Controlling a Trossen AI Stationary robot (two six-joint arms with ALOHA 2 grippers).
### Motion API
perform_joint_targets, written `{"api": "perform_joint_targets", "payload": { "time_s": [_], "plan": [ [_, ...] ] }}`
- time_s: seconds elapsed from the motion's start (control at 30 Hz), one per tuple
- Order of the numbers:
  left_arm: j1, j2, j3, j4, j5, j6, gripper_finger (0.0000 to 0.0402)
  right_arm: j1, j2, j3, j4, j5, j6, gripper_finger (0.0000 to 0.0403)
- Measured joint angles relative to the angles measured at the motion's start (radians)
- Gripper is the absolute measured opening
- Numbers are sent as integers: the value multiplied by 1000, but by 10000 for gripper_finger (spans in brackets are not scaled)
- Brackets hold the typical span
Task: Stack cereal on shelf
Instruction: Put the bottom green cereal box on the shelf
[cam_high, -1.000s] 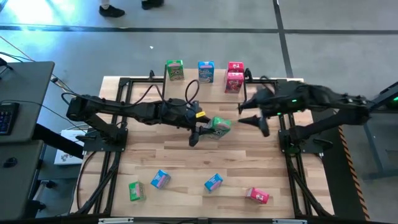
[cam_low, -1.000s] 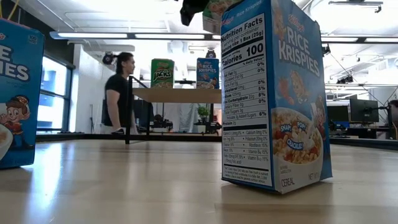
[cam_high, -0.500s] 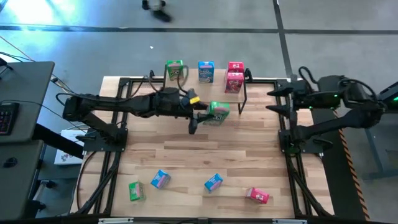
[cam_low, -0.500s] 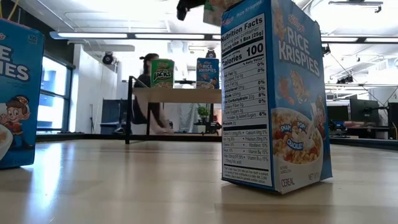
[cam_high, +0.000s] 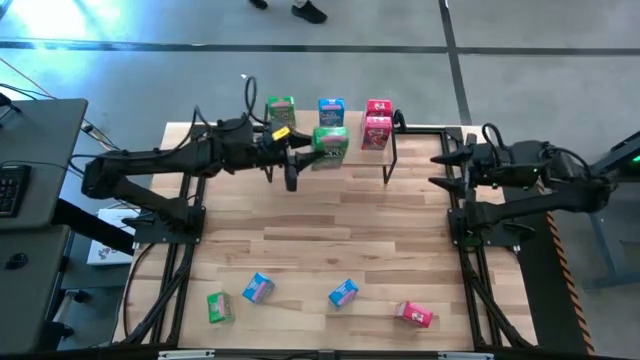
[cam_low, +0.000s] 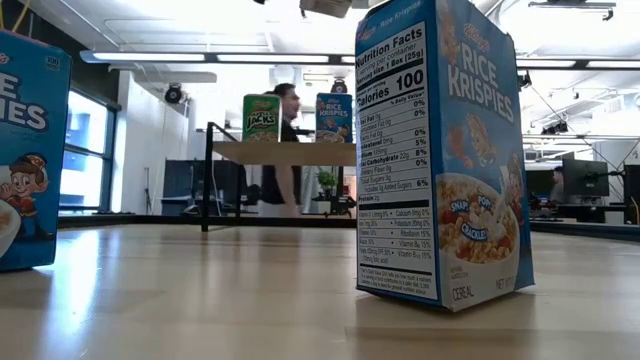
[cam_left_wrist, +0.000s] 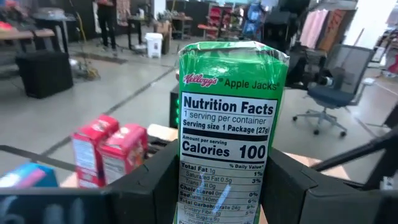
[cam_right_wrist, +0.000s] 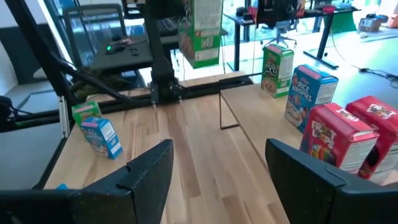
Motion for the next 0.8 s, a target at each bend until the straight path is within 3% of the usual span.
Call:
{"api": "perform_joint_targets", "payload": {
  "time_s": [0.37, 0.8],
  "plan": [
    [2, -43, -5, -129, -42, 19, 168, 0, -73, -180, 148, -1, 12, 248],
    [2, -43, -5, -217, -42, 44, 168, 0, -64, -201, 166, -1, 44, 248]
  ]
}}
